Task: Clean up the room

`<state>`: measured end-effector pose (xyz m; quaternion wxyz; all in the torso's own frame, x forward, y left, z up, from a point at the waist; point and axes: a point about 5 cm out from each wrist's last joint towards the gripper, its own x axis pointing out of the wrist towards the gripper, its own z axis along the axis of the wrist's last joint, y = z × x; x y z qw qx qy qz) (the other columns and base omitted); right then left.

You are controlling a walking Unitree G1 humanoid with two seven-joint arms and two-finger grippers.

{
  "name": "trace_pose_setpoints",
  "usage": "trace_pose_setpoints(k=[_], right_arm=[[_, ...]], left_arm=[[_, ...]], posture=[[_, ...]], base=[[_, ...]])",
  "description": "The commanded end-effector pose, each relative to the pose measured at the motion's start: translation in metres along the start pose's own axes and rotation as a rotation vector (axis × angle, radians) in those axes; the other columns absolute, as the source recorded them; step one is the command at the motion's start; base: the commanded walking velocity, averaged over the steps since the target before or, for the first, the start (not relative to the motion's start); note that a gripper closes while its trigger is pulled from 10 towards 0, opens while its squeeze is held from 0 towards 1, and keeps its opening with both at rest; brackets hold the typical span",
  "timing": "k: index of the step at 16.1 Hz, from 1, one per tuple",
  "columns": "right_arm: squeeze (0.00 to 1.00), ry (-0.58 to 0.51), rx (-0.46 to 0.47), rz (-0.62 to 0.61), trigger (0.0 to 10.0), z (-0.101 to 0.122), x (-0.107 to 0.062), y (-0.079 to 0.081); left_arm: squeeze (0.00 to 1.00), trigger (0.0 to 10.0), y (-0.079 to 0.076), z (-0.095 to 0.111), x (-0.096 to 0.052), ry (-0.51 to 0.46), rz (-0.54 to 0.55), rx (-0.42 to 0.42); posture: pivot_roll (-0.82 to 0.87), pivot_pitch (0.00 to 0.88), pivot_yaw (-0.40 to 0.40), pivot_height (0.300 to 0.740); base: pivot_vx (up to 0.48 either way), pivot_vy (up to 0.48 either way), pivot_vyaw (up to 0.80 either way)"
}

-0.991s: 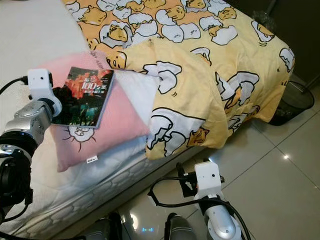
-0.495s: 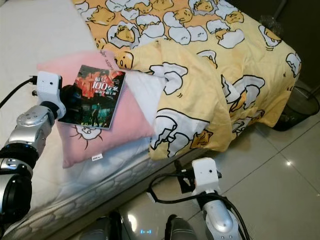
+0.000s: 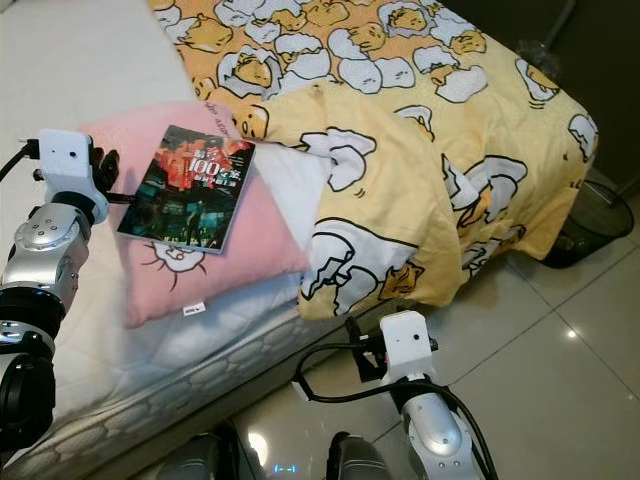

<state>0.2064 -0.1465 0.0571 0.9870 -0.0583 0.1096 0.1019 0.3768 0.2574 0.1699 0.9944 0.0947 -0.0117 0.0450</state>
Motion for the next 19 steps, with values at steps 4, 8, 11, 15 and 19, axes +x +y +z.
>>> trace_pose_setpoints(k=[4, 8, 11, 15, 19], right_arm=[[0.0, 0.011, 0.0, -0.003, 10.0, -0.005, 0.0, -0.004], [0.0, -0.04, 0.041, 0.037, 10.0, 0.003, 0.007, -0.006], [0.0, -0.045, 0.038, 0.09, 10.0, 0.003, 0.012, -0.003], [0.0, -0.079, 0.064, 0.169, 10.0, 0.01, 0.02, 0.004], [0.0, -0.059, 0.06, 0.207, 10.0, 0.007, 0.021, 0.006]], left_arm=[[1.0, 10.0, 0.031, -0.027, -0.029, 0.086, -0.047, -0.077], [1.0, 10.0, 0.041, -0.049, -0.068, 0.219, -0.241, -0.261], [1.0, 10.0, 0.048, -0.05, -0.076, 0.246, -0.213, -0.414], [1.0, 10.0, 0.027, -0.06, -0.081, 0.307, -0.223, -0.561], [1.0, 10.0, 0.007, -0.067, -0.075, 0.354, -0.225, -0.635]], posture=[[-0.19, 0.146, -0.02, 0.74], [-0.13, 0.128, -0.037, 0.74], [-0.11, 0.115, -0.052, 0.74], [-0.1, 0.101, -0.06, 0.74], [-0.12, 0.088, -0.062, 0.74]], base=[[0.0, 0.0, 0.0], [0.0, 0.0, 0.0], [0.0, 0.0, 0.0], [0.0, 0.0, 0.0], [0.0, 0.0, 0.0]])
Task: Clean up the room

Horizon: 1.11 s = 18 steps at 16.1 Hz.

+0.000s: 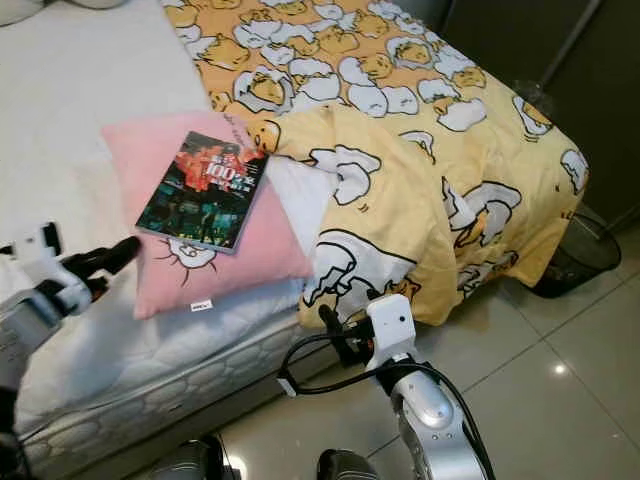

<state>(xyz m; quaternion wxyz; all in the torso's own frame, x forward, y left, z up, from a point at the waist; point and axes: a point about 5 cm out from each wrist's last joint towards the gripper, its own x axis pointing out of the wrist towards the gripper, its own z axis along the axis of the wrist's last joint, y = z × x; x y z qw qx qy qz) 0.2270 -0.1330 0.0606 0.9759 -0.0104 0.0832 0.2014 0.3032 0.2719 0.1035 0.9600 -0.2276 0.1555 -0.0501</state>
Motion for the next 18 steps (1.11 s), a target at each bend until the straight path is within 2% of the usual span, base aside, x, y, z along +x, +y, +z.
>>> trace_pose_setpoints(k=[1, 4, 6, 7, 9, 11, 12, 13, 15, 18], right_arm=[[0.0, 0.012, -0.012, -0.012, 10.0, -0.003, -0.001, -0.005], [0.0, 0.008, -0.008, -0.021, 10.0, -0.003, -0.002, -0.006], [0.0, 0.006, -0.003, -0.025, 10.0, -0.003, -0.004, -0.005], [0.0, 0.006, -0.003, -0.027, 10.0, -0.003, -0.004, -0.006], [0.0, 0.012, -0.005, -0.031, 10.0, -0.005, -0.005, -0.006], [0.0, 0.019, -0.008, -0.031, 10.0, -0.006, -0.006, -0.006], [0.0, 0.023, -0.008, -0.03, 10.0, -0.007, -0.006, -0.006], [0.0, 0.027, -0.009, -0.028, 10.0, -0.008, -0.006, -0.006], [0.0, 0.029, -0.01, -0.024, 10.0, -0.008, -0.004, -0.005], [0.0, 0.029, -0.01, -0.021, 10.0, -0.008, -0.004, -0.005]], left_arm=[[1.0, 10.0, 0.002, -0.003, 0.005, 0.012, 0.039, -0.075], [1.0, 10.0, -0.001, 0.002, 0.011, -0.031, 0.065, -0.102], [1.0, 10.0, -0.003, 0.013, 0.012, -0.102, 0.078, -0.082], [1.0, 10.0, -0.003, 0.017, 0.012, -0.117, 0.079, -0.049], [1.0, 10.0, 0.001, 0.02, 0.01, -0.106, 0.101, 0.078], [1.0, 10.0, 0.007, 0.021, 0.007, -0.1, 0.132, 0.145], [0.0, 10.0, 0.01, 0.022, 0.006, -0.103, 0.147, 0.15], [0.0, 10.0, 0.009, 0.024, 0.006, -0.121, 0.143, 0.12], [0.0, 10.0, 0.002, 0.027, 0.008, -0.165, 0.087, -0.002], [0.0, 10.0, -0.004, 0.027, 0.011, -0.196, 0.047, -0.103]], posture=[[-0.13, 0.09, -0.059, 0.74], [-0.14, 0.096, -0.054, 0.74], [-0.14, 0.098, -0.051, 0.74], [-0.14, 0.1, -0.05, 0.74], [-0.14, 0.101, -0.052, 0.74], [-0.14, 0.101, -0.053, 0.74], [-0.14, 0.102, -0.053, 0.74], [-0.13, 0.104, -0.055, 0.74], [-0.13, 0.104, -0.056, 0.74], [-0.13, 0.104, -0.057, 0.74]], base=[[0.0, 0.0, 0.0], [0.0, 0.0, 0.0], [0.0, 0.0, 0.0], [0.0, 0.0, 0.0], [0.0, 0.0, 0.0], [0.0, 0.0, 0.0], [0.0, 0.0, 0.0], [0.0, 0.0, 0.0], [0.0, 0.0, 0.0], [0.0, 0.0, 0.0]])
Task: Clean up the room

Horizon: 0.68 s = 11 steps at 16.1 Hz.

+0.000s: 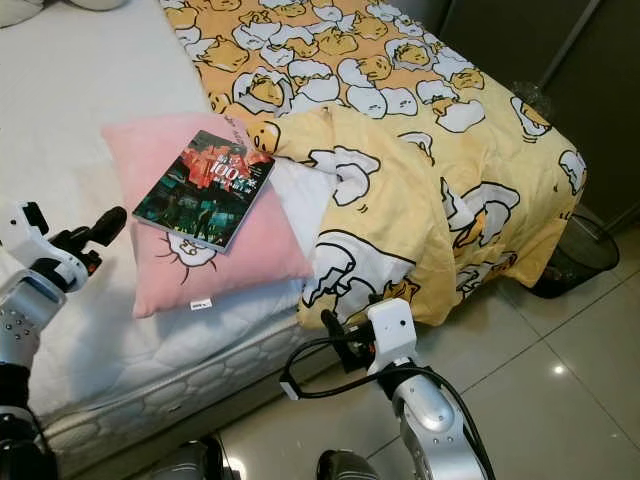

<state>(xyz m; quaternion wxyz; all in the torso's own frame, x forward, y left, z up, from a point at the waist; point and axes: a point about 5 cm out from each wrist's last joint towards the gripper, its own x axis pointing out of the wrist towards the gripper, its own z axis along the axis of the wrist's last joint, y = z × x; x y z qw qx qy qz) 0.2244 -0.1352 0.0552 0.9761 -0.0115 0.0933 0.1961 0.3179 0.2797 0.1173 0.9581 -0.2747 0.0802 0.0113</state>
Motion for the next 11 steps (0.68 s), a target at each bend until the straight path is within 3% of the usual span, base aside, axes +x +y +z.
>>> trace_pose_setpoints(k=[1, 6, 11], right_arm=[[0.0, 0.011, -0.014, -0.012, 10.0, -0.003, -0.002, -0.004], [0.0, 0.007, -0.013, -0.002, 10.0, -0.002, -0.003, -0.003], [0.0, 0.008, -0.017, 0.003, 10.0, -0.002, -0.002, -0.003]], left_arm=[[0.0, 10.0, -0.009, 0.01, 0.003, -0.039, -0.041, -0.045], [0.0, 10.0, -0.03, -0.005, 0.007, 0.01, -0.133, -0.086], [0.0, 10.0, -0.048, -0.013, 0.004, 0.014, -0.229, -0.034]], posture=[[-0.14, 0.106, -0.057, 0.74], [-0.14, 0.106, -0.059, 0.74], [-0.14, 0.105, -0.06, 0.74]], base=[[0.0, 0.0, 0.0], [0.0, 0.0, 0.0], [0.0, 0.0, 0.0]])
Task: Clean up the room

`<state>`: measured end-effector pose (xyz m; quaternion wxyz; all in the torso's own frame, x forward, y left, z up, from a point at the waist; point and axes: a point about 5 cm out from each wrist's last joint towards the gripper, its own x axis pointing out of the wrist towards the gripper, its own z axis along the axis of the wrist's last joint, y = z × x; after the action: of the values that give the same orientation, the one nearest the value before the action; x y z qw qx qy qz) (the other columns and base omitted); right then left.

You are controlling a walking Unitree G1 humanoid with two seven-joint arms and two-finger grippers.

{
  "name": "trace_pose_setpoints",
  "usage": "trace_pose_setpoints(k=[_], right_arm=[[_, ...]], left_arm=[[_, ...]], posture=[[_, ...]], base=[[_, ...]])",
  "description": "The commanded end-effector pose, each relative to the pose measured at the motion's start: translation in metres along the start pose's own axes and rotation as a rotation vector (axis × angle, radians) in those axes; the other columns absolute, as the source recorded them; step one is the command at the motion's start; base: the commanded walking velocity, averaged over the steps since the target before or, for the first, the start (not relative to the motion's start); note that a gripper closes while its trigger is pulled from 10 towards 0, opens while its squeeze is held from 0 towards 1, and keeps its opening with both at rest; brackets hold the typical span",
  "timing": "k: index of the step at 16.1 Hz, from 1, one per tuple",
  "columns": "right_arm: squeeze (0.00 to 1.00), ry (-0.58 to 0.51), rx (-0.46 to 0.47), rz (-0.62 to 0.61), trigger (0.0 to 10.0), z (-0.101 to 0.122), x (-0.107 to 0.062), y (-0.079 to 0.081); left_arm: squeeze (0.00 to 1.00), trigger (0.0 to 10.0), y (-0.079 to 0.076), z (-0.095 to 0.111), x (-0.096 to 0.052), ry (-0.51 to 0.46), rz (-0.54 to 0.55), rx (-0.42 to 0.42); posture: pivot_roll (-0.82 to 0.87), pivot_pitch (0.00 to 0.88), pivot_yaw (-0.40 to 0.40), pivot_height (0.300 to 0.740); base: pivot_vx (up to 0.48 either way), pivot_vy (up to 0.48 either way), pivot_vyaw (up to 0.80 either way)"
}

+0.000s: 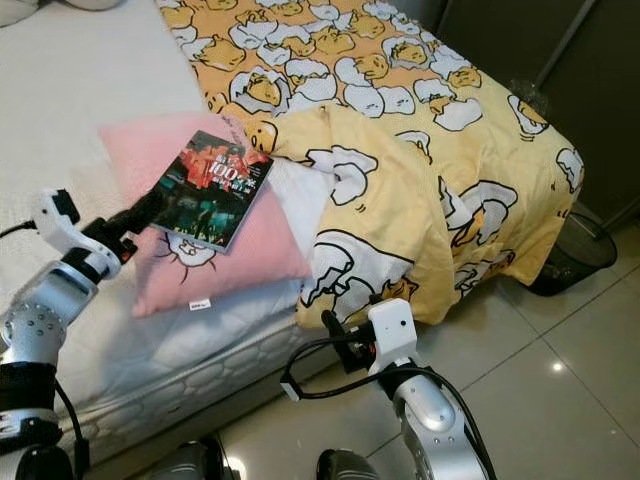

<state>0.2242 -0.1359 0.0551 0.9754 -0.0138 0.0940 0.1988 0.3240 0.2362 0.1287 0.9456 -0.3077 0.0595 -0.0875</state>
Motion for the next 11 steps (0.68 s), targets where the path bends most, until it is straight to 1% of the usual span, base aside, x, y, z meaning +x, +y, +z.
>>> trace_pose_setpoints(k=[1, 4, 6, 7, 8, 9, 10, 11], right_arm=[[0.0, 0.006, -0.012, -0.001, 10.0, -0.001, -0.001, -0.002], [0.0, 0.008, -0.014, 0.003, 10.0, -0.002, -0.001, -0.002], [0.0, 0.01, -0.015, 0.002, 10.0, -0.002, -0.001, -0.002], [0.0, 0.012, -0.015, 0.003, 10.0, -0.002, -0.001, -0.002], [0.0, 0.013, -0.015, 0.003, 10.0, -0.003, -0.001, -0.002], [0.0, 0.013, -0.014, 0.004, 10.0, -0.002, -0.001, -0.001], [0.0, 0.013, -0.014, 0.005, 10.0, -0.003, 0.0, 0.0], [0.0, 0.013, -0.013, 0.006, 10.0, -0.003, 0.001, 0.0]], left_arm=[[0.0, 10.0, -0.006, -0.002, 0.0, 0.003, -0.027, 0.026], [0.0, 10.0, -0.012, -0.014, 0.005, 0.041, -0.033, 0.064], [0.0, 10.0, -0.017, -0.025, 0.01, 0.061, -0.044, 0.043], [0.0, 10.0, -0.019, -0.03, 0.015, 0.071, -0.043, 0.03], [0.0, 10.0, -0.022, -0.035, 0.019, 0.086, -0.041, 0.037], [0.0, 9.2, -0.021, -0.044, 0.024, 0.12, -0.008, 0.04], [0.0, 0.0, -0.02, -0.052, 0.029, 0.145, 0.031, 0.024], [0.0, 0.0, -0.018, -0.056, 0.032, 0.155, 0.06, 0.004]], posture=[[-0.14, 0.108, -0.063, 0.74], [-0.14, 0.108, -0.064, 0.74], [-0.14, 0.109, -0.065, 0.74], [-0.14, 0.111, -0.065, 0.74], [-0.14, 0.11, -0.066, 0.74], [-0.14, 0.11, -0.065, 0.74], [-0.14, 0.108, -0.065, 0.74], [-0.14, 0.109, -0.065, 0.74]], base=[[0.0, 0.0, 0.0], [0.0, 0.0, 0.0], [0.0, 0.0, 0.0], [0.0, 0.0, 0.0], [0.0, 0.0, 0.0], [0.0, 0.0, 0.0], [0.0, 0.0, 0.0], [0.0, 0.0, 0.0]])
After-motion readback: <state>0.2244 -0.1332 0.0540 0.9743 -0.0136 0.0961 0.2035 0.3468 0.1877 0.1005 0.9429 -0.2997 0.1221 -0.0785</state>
